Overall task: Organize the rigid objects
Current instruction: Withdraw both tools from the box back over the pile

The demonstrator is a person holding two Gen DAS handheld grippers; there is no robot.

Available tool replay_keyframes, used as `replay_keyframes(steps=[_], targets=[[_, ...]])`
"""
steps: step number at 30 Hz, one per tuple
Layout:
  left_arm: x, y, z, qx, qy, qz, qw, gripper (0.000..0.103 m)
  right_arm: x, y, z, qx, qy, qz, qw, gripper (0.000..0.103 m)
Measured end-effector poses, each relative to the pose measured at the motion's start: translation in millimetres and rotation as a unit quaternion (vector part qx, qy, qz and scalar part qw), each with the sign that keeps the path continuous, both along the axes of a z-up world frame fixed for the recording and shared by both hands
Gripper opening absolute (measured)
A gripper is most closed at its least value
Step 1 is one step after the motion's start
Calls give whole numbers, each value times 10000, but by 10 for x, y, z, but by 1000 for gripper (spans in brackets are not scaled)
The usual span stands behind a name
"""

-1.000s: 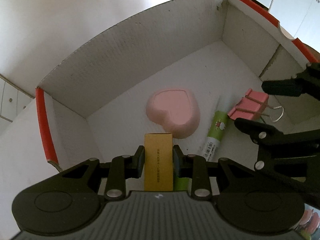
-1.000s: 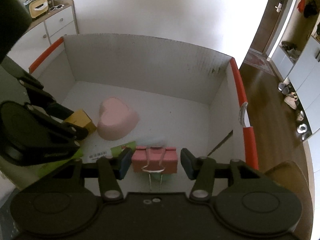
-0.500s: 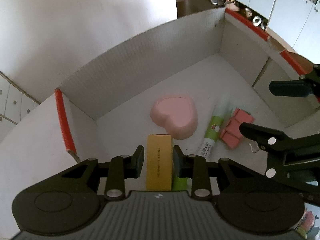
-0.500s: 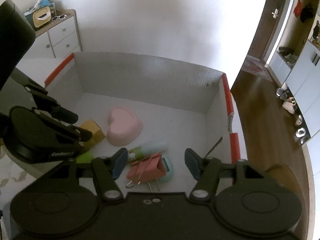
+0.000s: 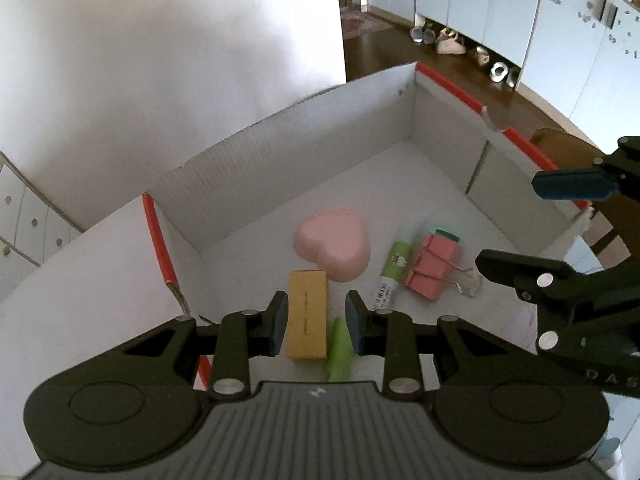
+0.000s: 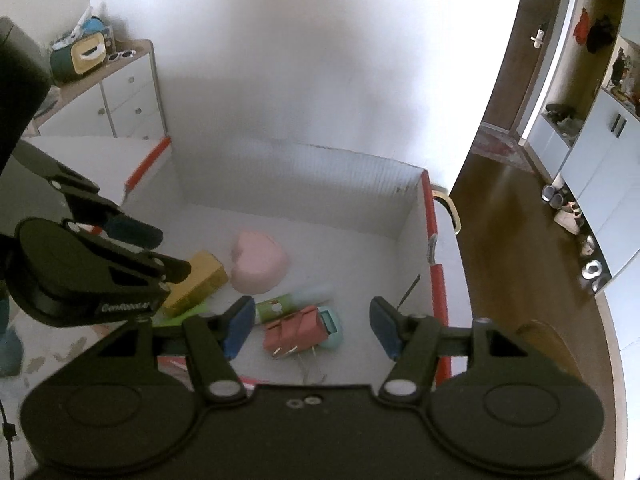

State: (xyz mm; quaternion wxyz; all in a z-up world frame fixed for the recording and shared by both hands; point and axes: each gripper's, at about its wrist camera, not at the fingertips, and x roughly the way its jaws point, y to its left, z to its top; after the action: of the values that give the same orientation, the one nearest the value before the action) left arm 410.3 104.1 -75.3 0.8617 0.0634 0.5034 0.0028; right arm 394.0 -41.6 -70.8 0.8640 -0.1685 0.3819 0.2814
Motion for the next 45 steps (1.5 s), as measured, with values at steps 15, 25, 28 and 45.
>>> replay_keyframes(steps=[15,25,28,45], targets=[[-608,47,406,-397,-852,14,9956,30,-422,-177,307,326,-111,-166,9993,65],[-1043,14,592,-540,-1259,-183,9904,30,-785,-274,490,681,-163,-281,9971,72],[-1199,-12,623,-606,-1272,-286,9896,30,-920,-304,528,819,-175,-294,9961,72],[-2011,-93,774,-818,-1610,-872,9797,74,-1807,-597,562,1160,-255,-451,9919,88]])
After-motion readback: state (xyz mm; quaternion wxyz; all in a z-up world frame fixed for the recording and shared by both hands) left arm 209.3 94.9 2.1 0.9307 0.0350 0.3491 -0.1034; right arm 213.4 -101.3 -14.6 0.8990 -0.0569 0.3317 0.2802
